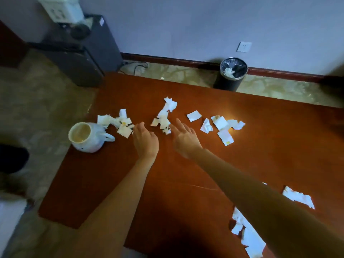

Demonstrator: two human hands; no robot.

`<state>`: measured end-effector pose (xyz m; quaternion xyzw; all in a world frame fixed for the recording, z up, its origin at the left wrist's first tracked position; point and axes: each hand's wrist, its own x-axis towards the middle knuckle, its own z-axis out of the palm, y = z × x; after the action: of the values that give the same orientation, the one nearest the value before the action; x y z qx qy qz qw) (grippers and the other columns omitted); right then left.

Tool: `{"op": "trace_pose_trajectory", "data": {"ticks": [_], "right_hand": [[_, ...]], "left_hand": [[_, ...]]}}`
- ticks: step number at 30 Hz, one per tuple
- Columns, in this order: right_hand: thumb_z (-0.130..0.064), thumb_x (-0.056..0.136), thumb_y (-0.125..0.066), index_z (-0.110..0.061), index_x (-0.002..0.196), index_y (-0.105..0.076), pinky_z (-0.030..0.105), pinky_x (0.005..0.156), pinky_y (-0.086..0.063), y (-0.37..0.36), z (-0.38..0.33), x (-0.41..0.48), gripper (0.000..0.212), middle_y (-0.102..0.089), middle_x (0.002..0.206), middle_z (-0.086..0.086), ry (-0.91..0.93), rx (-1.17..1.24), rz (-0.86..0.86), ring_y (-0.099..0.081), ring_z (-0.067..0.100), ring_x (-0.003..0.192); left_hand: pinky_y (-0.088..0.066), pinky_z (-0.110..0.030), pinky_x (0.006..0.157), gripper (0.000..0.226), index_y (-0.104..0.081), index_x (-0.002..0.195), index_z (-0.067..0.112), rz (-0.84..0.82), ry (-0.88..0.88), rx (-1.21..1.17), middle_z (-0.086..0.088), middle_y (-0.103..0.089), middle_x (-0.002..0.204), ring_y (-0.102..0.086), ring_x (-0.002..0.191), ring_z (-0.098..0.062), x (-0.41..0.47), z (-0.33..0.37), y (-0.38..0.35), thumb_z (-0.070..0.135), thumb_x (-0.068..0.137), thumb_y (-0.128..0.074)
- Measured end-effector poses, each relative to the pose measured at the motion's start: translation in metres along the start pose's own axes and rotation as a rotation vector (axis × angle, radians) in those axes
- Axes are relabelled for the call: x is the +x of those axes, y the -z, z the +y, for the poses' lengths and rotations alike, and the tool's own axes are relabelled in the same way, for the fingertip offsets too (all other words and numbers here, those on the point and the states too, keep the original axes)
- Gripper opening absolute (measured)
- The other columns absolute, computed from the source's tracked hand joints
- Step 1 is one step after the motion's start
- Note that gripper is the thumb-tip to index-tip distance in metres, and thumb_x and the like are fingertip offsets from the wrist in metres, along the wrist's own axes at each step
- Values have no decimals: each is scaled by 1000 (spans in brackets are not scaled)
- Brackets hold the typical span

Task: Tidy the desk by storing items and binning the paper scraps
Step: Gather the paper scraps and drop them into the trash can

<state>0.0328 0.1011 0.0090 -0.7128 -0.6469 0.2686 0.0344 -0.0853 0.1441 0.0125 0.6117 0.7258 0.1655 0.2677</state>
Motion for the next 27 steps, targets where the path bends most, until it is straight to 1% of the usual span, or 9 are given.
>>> {"op": "trace_pose_trajectory", "data": {"ticks": [2, 4, 7, 12, 17, 19, 21, 24, 27], "right_hand": [[-19, 97, -43, -24, 150, -12, 48, 119, -7, 4, -17, 34, 61, 9, 159, 7, -3, -20, -37, 5, 30, 147], [-21, 97, -43, -25, 150, -5, 49, 119, -7, 8, -29, 65, 65, 15, 158, 8, -17, -54, -60, 10, 31, 147], [-29, 98, -42, -26, 150, 1, 51, 117, -12, 5, -35, 101, 68, 21, 157, 9, -54, -165, -64, 13, 35, 146], [-34, 98, -38, -30, 150, -1, 53, 116, -16, -7, -32, 132, 64, 22, 156, 8, -115, -238, -51, 11, 37, 145], [-38, 100, -29, -29, 150, -1, 49, 117, -16, -14, -25, 135, 58, 16, 158, 8, -137, -243, -102, 8, 35, 146], [-38, 101, -28, -27, 150, -1, 48, 118, -14, -16, -21, 130, 57, 12, 158, 9, -112, -244, -96, 7, 34, 147], [-35, 101, -28, -24, 150, -2, 46, 119, -12, -19, -18, 121, 56, 10, 159, 9, -86, -238, -92, 7, 31, 147], [-32, 101, -27, -22, 150, -4, 43, 120, -11, -25, -14, 101, 55, 8, 159, 10, -40, -242, -91, 6, 28, 147], [-29, 101, -28, -21, 150, -2, 43, 119, -8, -31, -5, 72, 56, 10, 159, 10, -7, -260, -117, 7, 27, 148]], "left_hand": [[-33, -43, 113, 48, -28, 144, 8, -13, 27, 34, -14, -25, 153, -25, 142, -30, 34, -8, 4, 12, 97, -37], [-18, -45, 119, 52, -19, 147, 8, -42, 63, 84, -16, -10, 157, -8, 146, -32, 64, -15, 5, 17, 99, -34], [-4, -45, 119, 57, -8, 149, 9, -56, 170, 127, -18, 7, 158, 8, 146, -34, 99, -22, 5, 26, 100, -30], [3, -47, 118, 61, 1, 150, 13, -66, 317, 114, -17, 17, 156, 15, 144, -37, 137, -25, 5, 36, 101, -27], [4, -52, 116, 58, -3, 151, 17, -100, 349, 148, -20, 14, 156, 13, 143, -43, 154, -40, -1, 37, 101, -24], [3, -52, 117, 56, -6, 151, 16, -98, 313, 158, -20, 9, 157, 10, 143, -44, 151, -47, -4, 35, 101, -25], [-1, -52, 117, 55, -11, 150, 14, -84, 219, 197, -21, 2, 157, 5, 143, -45, 142, -52, -8, 32, 100, -27], [-6, -50, 118, 52, -18, 149, 15, -83, 6, 280, -21, -8, 157, -3, 144, -43, 114, -58, -18, 26, 100, -32], [-7, -47, 119, 51, -24, 148, 18, -146, -204, 313, -20, -13, 156, -5, 145, -41, 69, -69, -33, 21, 99, -37]]}}
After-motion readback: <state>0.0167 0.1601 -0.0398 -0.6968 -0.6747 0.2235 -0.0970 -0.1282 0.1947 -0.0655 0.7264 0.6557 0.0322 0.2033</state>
